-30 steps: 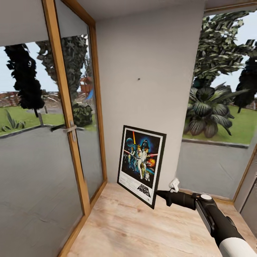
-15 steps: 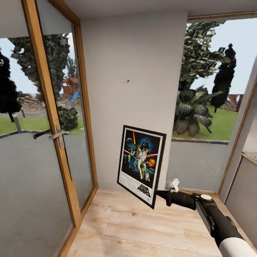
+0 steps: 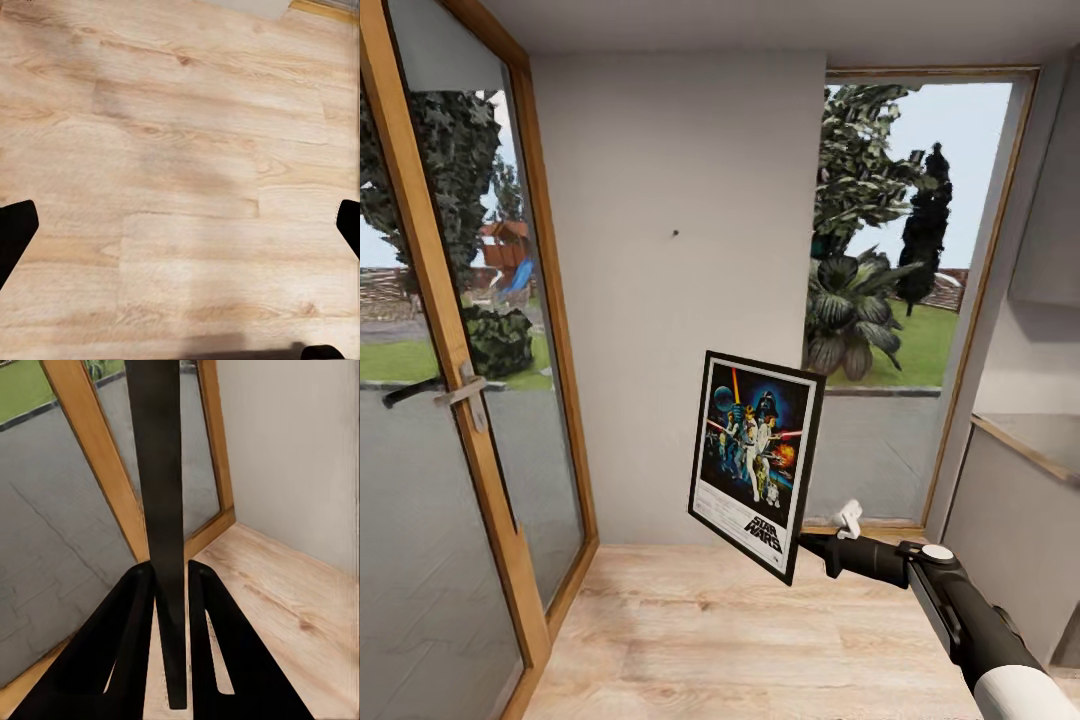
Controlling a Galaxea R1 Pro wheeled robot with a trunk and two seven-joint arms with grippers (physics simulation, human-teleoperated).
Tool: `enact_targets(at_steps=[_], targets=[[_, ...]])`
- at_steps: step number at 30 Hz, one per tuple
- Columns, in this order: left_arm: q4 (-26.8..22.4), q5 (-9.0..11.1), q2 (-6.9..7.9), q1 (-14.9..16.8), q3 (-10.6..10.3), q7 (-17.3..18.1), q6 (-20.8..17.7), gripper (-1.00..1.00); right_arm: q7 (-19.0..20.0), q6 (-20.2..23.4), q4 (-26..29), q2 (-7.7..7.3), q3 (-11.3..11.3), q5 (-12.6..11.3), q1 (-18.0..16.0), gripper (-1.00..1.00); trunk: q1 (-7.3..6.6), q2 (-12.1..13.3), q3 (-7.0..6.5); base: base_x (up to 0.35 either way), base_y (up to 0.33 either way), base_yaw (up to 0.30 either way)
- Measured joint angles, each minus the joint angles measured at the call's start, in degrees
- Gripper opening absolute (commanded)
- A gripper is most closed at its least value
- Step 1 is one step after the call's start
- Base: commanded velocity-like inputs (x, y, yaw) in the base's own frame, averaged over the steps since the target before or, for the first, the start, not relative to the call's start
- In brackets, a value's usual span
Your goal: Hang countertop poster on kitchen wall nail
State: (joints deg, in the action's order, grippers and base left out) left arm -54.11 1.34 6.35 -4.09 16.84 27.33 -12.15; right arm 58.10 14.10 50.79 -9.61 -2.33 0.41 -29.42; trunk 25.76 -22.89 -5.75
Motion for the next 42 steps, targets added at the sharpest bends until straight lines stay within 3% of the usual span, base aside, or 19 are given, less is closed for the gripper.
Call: enact_targets(at_steps=[13, 42], targets=[[0.0, 0.0, 0.0, 0.0, 0.0, 0.0, 0.0, 1.0, 0.0, 0.0, 0.0, 0.01, 0.0, 0.0, 0.0, -1.0, -0.01, 0.0, -0.27, 0.036, 0.0, -0.071], [0.0, 0.0, 0.0, 0.0, 0.0, -0.1, 0.0, 1.0, 0.0, 0.0, 0.0, 0.01, 0.0, -0.1, 0.0, -1.0, -0.03, 0.0, -0.27, 0.321, 0.066, 0.0]])
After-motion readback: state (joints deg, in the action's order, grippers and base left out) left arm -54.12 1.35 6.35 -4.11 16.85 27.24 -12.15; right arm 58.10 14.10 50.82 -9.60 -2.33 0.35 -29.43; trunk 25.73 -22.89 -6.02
